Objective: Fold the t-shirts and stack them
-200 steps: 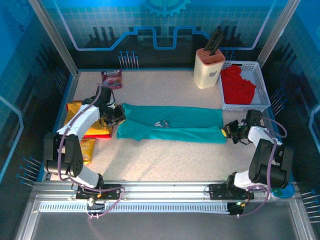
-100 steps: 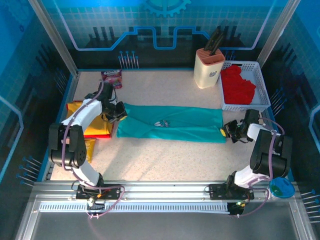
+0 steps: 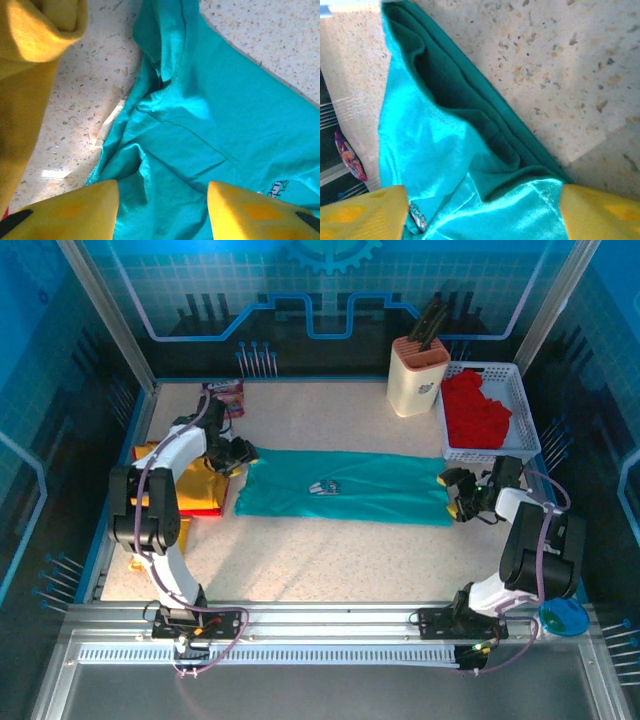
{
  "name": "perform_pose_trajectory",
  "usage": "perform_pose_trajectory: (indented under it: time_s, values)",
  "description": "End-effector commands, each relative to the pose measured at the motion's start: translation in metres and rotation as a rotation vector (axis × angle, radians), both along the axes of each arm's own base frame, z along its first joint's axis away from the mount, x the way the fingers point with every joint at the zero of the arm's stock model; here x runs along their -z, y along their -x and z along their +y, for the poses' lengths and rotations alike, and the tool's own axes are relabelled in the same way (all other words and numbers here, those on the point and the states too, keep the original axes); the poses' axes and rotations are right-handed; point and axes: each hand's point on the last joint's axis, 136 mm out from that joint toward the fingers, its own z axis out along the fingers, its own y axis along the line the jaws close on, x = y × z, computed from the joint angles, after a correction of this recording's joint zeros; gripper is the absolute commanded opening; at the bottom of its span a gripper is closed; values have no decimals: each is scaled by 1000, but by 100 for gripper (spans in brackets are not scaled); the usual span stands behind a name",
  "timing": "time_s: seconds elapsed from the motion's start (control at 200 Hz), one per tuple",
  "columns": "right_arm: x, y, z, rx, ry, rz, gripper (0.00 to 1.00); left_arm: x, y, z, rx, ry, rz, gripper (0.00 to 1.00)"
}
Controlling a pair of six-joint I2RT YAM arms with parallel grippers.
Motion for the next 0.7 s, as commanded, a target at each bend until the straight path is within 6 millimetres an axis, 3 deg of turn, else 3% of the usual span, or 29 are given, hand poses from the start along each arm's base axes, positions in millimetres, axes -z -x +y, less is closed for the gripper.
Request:
perform_pose_trajectory:
  time_s: [0.0,0.105,0.24,0.34,0.505,0.695]
  values:
    - [-6,14,-1,-20,33,1,91,-26,22,-7,4,54,-30,54]
    - [-9,21,5,-50,27,-15,100,-28,51,-18,-17,123,-32,54]
    - [-11,28,11,-80,33,-31,100,-21,85,-32,-40,159,-15,54]
    - [-10,32,16,-95,31,-36,100,-10,101,-43,-60,185,-13,55]
    - [-9,34,22,-106,17,-39,100,15,104,-54,-114,253,-4,55]
    - [-11,34,21,-103,22,-41,100,27,92,-66,-134,304,-4,50]
